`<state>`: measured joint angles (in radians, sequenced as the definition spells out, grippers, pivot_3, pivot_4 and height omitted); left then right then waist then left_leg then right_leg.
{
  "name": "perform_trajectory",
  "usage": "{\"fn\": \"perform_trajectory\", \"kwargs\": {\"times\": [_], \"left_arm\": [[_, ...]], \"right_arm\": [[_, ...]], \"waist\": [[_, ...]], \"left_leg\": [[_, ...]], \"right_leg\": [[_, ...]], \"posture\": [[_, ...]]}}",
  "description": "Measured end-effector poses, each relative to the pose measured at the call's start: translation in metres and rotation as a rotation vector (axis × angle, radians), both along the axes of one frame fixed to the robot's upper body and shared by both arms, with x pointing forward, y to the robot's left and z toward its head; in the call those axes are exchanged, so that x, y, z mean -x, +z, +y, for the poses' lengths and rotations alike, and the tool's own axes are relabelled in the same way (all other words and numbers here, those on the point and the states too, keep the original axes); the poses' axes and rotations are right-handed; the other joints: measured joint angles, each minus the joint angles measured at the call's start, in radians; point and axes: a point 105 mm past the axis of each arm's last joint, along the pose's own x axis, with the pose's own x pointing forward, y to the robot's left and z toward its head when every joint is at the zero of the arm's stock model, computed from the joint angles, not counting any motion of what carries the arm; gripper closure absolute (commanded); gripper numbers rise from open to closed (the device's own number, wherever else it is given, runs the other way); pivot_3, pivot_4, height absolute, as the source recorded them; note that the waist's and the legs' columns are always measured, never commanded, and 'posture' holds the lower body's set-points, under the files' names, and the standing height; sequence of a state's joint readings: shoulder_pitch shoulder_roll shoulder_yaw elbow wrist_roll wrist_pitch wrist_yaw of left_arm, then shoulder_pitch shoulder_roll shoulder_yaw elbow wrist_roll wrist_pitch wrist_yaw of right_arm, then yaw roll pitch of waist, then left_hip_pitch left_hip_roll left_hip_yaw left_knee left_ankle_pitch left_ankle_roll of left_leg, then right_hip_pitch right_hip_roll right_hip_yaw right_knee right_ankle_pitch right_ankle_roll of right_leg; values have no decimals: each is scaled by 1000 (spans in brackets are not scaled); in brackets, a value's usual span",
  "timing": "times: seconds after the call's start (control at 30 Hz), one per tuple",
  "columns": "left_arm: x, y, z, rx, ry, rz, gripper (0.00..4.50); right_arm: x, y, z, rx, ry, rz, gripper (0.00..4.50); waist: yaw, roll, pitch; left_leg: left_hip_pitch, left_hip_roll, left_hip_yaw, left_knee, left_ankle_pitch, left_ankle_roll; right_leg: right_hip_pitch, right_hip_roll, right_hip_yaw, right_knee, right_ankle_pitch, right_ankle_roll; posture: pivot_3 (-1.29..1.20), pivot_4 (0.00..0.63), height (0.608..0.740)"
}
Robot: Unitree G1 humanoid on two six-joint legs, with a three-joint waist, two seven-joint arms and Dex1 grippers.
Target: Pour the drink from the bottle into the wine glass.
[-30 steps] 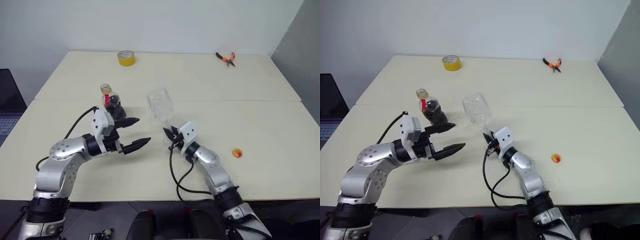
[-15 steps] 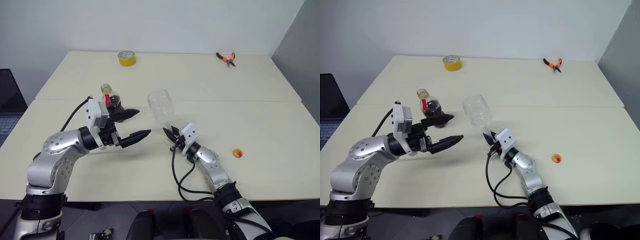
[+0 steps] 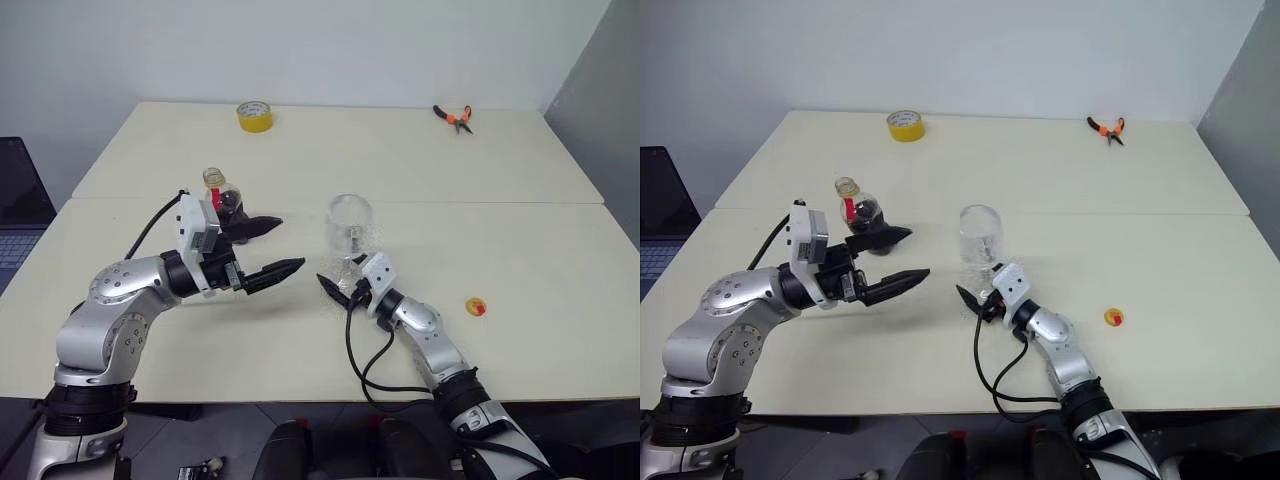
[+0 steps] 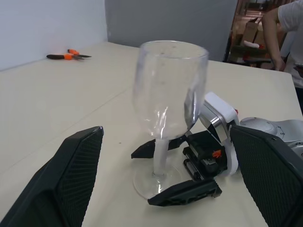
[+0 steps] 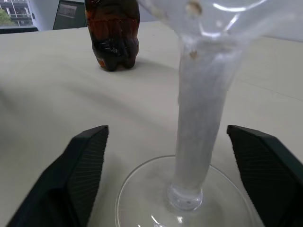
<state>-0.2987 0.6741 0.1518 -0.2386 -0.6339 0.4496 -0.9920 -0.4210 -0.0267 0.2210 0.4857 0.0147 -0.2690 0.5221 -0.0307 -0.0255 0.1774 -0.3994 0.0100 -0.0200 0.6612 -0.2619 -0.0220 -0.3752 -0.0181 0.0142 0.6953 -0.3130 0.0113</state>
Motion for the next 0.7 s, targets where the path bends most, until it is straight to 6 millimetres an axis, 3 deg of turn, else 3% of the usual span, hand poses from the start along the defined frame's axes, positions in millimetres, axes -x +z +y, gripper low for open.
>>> {"fn": "perform_trajectory", "kwargs": {"times": [0.47, 0.6, 0.7], "left_arm": [[0, -1, -2, -3, -6, 2, 0], [0, -1, -3, 4, -5, -1, 0], [-2, -1, -3, 10, 12, -10, 0]], "right_arm": [[2, -1, -14, 53, -20, -22, 31], [14, 2, -25, 41, -18, -11, 31], [28, 16, -36, 28, -3, -25, 31]], "waist": [[1, 0, 0], [3, 0, 0], [2, 0, 0]], "left_leg": [[0, 0, 0, 0, 0, 0], [-1, 0, 0, 0, 0, 0], [0, 0, 0, 0, 0, 0]], "right_leg": [[0, 0, 0, 0, 0, 0], [0, 0, 0, -1, 0, 0], [1, 0, 0, -1, 0, 0]], "posture": [[0, 150, 740], [0, 150, 740], [0, 150, 740]]}}
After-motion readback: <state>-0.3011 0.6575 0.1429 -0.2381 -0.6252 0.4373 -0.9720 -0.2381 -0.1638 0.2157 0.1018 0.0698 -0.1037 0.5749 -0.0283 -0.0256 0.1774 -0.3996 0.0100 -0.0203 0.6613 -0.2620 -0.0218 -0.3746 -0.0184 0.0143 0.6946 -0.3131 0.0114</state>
